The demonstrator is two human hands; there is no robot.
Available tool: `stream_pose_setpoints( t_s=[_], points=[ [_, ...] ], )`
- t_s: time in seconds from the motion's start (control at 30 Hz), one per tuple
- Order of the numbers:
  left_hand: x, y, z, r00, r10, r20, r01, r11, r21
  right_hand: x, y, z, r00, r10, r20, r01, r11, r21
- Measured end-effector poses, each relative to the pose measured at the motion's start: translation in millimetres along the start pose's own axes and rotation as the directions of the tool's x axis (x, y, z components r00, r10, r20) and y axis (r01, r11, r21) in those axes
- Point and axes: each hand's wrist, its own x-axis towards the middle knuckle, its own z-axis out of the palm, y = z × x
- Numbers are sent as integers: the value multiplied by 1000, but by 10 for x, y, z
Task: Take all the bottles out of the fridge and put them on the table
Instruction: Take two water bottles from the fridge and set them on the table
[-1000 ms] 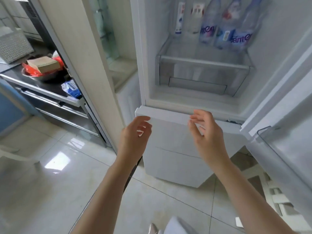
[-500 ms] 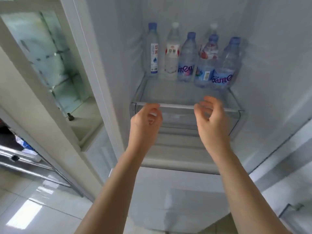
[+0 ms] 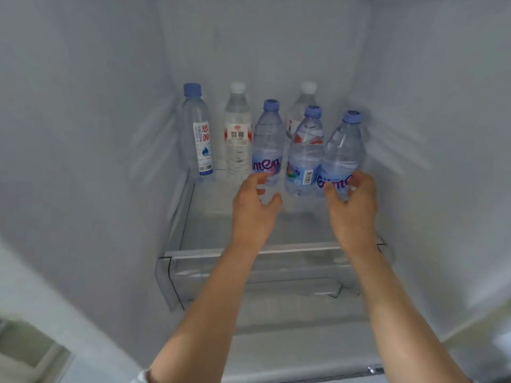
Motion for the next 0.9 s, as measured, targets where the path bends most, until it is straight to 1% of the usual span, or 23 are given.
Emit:
stream_pose_setpoints(
  t_s=[0.13, 0.2, 0.33, 0.5, 0.6, 0.7, 0.9],
  points=[
    [284, 10, 291, 995, 59, 83, -59, 998, -6, 235, 97, 57, 999, 31, -40, -33, 998, -58],
    [410, 12, 421, 992, 82, 96, -82, 997, -3, 322, 129, 68, 997, 45, -59, -50, 995, -82],
    [561, 9, 602, 992, 75, 106, -72, 997, -30, 490, 242, 121, 997, 44, -63, -51, 993, -107],
    [671, -41, 767, 987, 111, 118, -100, 990, -96, 664, 360, 155, 999, 43, -17, -44, 998, -50],
    [710, -73, 826, 986, 95, 136, -78, 989, -124, 704, 362, 175, 997, 72, 19, -72, 997, 37],
    [758, -94, 883, 986, 72, 153, -50, 988, -144, 740, 379, 206, 998, 60, 37, -62, 995, 80],
    [746, -64, 898, 995, 67, 80, -58, 993, -107, 765, 394, 217, 998, 63, 20, -65, 992, 110]
  ],
)
